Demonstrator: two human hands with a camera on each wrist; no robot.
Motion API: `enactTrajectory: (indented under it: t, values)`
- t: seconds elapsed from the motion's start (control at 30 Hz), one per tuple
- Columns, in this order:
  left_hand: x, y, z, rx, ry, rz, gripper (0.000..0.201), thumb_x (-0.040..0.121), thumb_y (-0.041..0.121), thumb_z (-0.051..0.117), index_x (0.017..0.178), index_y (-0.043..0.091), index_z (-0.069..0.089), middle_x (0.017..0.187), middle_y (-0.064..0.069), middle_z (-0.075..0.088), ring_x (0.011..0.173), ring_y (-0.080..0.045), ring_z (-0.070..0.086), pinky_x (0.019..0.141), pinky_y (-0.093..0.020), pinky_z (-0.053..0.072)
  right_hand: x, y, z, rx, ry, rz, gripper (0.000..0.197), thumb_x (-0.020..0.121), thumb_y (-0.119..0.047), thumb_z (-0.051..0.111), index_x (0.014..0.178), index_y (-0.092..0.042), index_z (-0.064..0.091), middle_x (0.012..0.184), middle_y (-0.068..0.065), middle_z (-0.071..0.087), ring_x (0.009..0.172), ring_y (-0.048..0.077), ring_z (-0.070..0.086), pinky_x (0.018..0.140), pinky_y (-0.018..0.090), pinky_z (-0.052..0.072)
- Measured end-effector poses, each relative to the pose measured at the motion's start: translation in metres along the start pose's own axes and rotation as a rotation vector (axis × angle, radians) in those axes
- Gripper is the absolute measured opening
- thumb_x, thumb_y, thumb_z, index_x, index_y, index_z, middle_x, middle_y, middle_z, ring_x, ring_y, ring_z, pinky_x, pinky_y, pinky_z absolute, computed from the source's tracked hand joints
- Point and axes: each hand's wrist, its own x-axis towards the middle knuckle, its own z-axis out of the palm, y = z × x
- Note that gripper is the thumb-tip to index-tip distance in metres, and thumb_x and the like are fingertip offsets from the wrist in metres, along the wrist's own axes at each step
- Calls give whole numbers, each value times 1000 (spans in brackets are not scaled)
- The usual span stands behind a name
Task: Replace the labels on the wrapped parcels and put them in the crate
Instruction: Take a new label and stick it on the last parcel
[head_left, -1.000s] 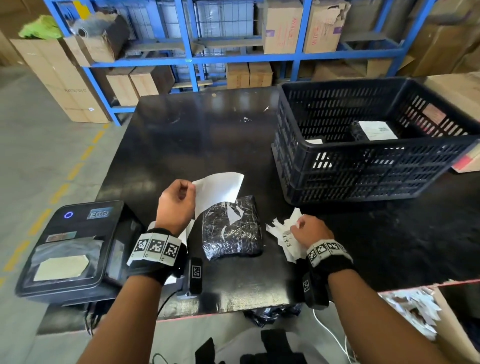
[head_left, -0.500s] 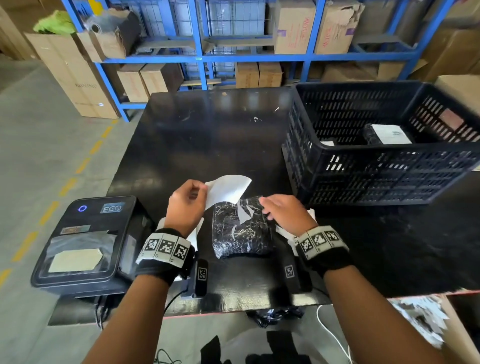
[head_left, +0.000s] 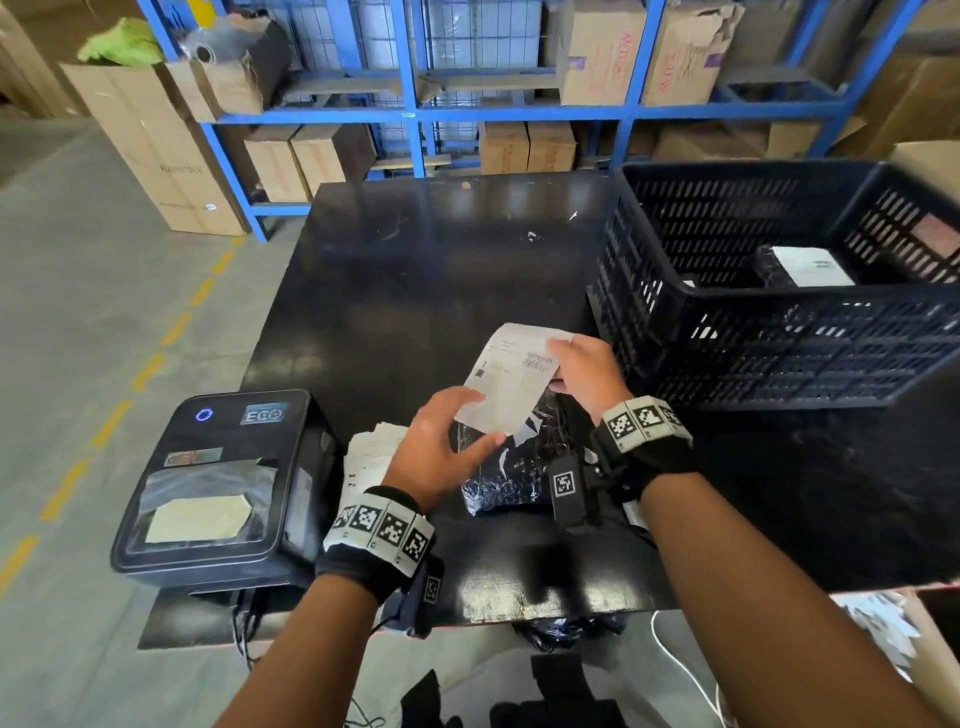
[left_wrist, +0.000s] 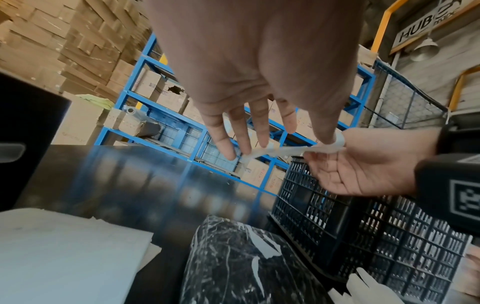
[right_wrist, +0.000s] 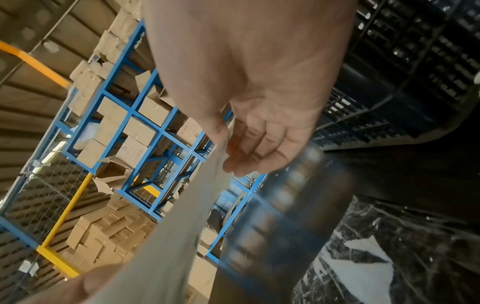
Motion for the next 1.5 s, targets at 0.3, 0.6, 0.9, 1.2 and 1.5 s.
enactTrajectory:
  t: [0.3, 0.6, 0.9, 1.2, 1.5]
  values:
    - [-8, -16, -7, -116, -206, -184, 97, 74, 51, 68, 150, 22, 15, 150, 2, 26, 133, -8, 31, 112, -29, 29, -22, -14, 0, -168, 22, -177, 32, 96, -24, 52, 101, 6, 61, 101, 33, 64, 93, 47, 61, 74, 48, 55]
    - [9, -21, -1, -469, -177, -232, 45, 95, 26, 55, 137, 18, 42, 131, 4, 57, 118, -4, 55, 102, -30, 45, -43, 5, 3, -246, -150, -205, 10, 93, -18, 60, 97, -19, 69, 99, -1, 75, 98, 17, 70, 89, 41, 55]
    - [22, -29, 24, -438, -291, -404, 32, 91, 26, 58, 119, 39, 52, 102, -4, 72, 92, -20, 70, 83, -48, 56, -8, 34, -9, -321, -167, -135, 45, 94, -17, 60, 137, -16, 49, 91, -13, 67, 87, -5, 63, 72, 10, 46]
    - [44, -25, 48, -335, -317, -576, 59, 94, 15, 55, 144, 34, 29, 100, 1, 67, 90, -14, 67, 75, -34, 58, 51, 79, -5, -414, -213, -48, 47, 90, -22, 63, 135, -17, 50, 78, -2, 61, 80, 11, 62, 74, 24, 47]
    - [54, -28, 54, -176, -323, -591, 54, 95, 24, 52, 142, 38, 31, 114, 6, 64, 95, -11, 65, 82, -39, 58, 71, 93, 7, -435, -237, -82, 34, 90, -23, 63, 124, -18, 60, 100, -2, 66, 95, 14, 64, 89, 32, 52]
